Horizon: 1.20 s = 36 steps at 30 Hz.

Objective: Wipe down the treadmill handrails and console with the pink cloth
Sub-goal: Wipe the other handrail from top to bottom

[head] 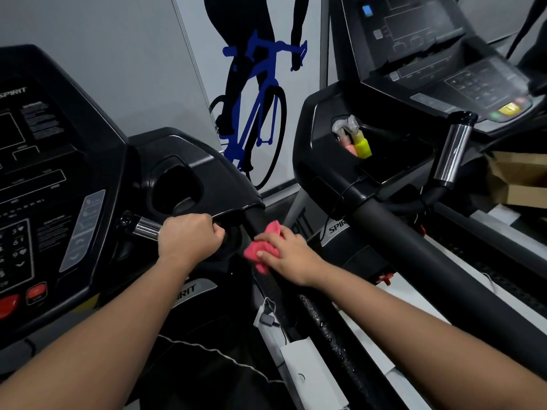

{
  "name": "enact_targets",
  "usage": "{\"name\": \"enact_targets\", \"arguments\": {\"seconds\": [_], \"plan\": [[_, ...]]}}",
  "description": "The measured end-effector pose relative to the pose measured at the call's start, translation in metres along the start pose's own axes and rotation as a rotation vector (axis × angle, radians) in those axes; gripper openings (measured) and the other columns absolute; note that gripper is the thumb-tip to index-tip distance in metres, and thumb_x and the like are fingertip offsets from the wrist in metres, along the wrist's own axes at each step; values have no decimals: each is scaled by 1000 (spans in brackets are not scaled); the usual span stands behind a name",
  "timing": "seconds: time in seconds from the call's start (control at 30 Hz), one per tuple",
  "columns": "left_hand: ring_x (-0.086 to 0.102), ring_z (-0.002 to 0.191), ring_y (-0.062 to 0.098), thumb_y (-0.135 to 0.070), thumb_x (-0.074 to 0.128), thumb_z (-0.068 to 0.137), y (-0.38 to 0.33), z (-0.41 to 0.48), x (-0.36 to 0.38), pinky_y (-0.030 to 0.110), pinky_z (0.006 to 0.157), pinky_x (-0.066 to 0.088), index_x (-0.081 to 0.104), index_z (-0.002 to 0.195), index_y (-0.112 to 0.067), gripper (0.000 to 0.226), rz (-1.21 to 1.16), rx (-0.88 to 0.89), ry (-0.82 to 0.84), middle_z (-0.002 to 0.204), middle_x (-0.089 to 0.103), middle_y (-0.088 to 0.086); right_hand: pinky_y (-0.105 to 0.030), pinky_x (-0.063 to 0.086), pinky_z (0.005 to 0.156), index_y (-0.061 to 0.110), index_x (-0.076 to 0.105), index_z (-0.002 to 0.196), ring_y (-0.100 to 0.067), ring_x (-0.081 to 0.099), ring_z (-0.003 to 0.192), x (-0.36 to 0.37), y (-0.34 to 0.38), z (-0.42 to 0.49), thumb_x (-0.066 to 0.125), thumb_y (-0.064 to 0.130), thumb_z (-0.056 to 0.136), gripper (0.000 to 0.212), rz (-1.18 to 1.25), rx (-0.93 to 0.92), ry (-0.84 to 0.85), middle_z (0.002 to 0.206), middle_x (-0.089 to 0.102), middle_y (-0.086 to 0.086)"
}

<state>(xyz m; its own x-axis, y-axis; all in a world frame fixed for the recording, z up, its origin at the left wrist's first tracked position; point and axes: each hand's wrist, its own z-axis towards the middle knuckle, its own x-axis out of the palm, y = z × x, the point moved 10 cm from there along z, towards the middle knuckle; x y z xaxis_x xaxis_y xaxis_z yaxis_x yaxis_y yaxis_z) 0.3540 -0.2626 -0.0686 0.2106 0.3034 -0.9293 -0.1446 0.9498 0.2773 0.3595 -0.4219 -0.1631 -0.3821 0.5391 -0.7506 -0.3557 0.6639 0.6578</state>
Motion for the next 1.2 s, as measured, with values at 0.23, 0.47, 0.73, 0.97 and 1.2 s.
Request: {"name": "enact_targets", "arguments": {"seconds": [0.23,0.47,0.73,0.97,1.2], "plan": [[58,62,25,-34,42,89,-1,-1,-2,28,57,32,51,67,-16,31,-15,7,16,65,60,0,-34,33,109,36,46,133,-13,49,123,4,-36,14,43,49,96,39,464,90,-21,134,53,3],[61,63,25,-36,42,90,-1,-2,-1,27,55,30,58,70,-15,33,4,15,-12,67,63,0,-31,29,109,45,34,139,-21,41,125,6,-27,-47,42,46,97,43,192,21,37,139,41,0],[62,65,25,-36,42,90,-3,0,-1,28,57,31,61,76,-14,33,15,13,1,70,64,1,-40,25,113,44,33,141,-35,33,134,3,-9,6,44,50,94,49,73,36,82,150,28,-11],[46,54,21,-34,42,90,-1,-1,1,29,56,27,57,69,-15,32,22,6,9,56,43,-5,-2,39,81,24,48,134,-4,48,114,0,-31,34,32,37,102,38,827,217,86,128,53,7],[46,57,22,-35,40,92,-2,-2,1,29,59,30,54,70,-16,32,8,22,20,59,45,-3,-21,53,48,5,69,77,-16,67,52,60,-81,-1,44,39,95,46,1406,627,156,65,70,-9]]}}
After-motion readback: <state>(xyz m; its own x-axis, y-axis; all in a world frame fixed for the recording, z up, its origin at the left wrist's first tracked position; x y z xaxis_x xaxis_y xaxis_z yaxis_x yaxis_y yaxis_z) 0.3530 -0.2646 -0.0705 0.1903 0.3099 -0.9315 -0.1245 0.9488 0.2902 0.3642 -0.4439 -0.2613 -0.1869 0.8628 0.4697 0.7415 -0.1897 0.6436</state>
